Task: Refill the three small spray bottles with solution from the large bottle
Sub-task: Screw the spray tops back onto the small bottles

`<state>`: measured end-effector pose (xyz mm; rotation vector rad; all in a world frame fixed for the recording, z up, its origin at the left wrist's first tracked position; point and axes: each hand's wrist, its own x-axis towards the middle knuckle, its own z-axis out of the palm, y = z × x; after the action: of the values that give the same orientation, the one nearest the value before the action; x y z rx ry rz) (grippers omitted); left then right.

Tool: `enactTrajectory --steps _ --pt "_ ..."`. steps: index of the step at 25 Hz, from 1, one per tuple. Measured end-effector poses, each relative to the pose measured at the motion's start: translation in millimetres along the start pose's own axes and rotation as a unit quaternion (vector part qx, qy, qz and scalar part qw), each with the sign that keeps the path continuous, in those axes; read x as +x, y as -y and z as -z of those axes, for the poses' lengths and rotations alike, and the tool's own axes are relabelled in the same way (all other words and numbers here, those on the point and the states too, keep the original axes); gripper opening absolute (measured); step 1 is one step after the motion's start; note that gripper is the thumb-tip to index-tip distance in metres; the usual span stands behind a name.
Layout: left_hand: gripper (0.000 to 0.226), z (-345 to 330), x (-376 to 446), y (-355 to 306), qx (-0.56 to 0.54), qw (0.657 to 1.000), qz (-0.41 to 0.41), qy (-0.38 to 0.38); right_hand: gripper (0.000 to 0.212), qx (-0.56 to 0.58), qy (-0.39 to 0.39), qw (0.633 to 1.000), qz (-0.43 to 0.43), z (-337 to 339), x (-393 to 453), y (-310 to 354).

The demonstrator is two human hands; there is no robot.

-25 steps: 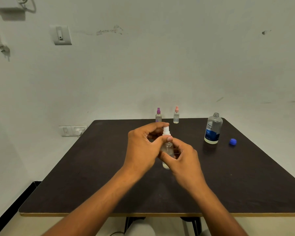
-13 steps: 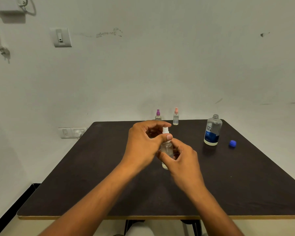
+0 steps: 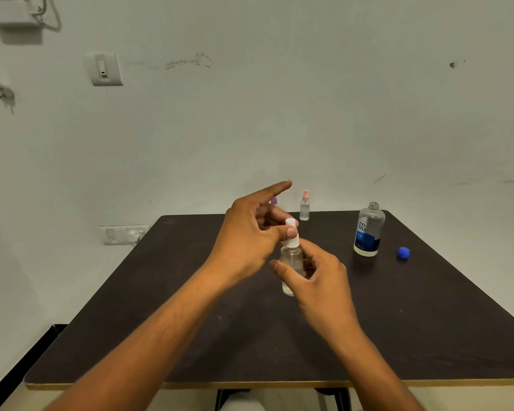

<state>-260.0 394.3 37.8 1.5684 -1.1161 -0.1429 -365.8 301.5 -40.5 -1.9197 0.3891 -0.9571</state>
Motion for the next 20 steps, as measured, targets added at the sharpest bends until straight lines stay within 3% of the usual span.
enactTrajectory --steps 3,9,13,18,20 --pt "0.082 4.6 0.4 -4.8 -0.039 0.997 0.030 0.055 0.038 0.002 -0.006 1.000 -0.001 1.0 -1.2 -0.7" --pt "0.100 -3.8 -1.8 -3.3 0.053 0.998 0.017 -0.025 0.039 0.016 0.007 1.000 -0.004 -3.1 -2.1 0.8" --pt "0.099 4.8 -1.2 -5.6 -0.024 0.998 0.030 0.040 0.038 0.029 0.016 0.999 0.003 -0.4 -3.5 -0.2" --pt "0.090 0.9 -6.4 -3.1 0.057 0.998 0.014 -0.018 0.037 0.039 0.020 0.999 0.005 -1.3 -2.0 -0.6" --pt "0.088 5.0 -6.2 -3.3 0.048 0.999 0.012 0.000 0.039 0.047 0.039 0.998 0.003 -0.8 -2.7 -1.1"
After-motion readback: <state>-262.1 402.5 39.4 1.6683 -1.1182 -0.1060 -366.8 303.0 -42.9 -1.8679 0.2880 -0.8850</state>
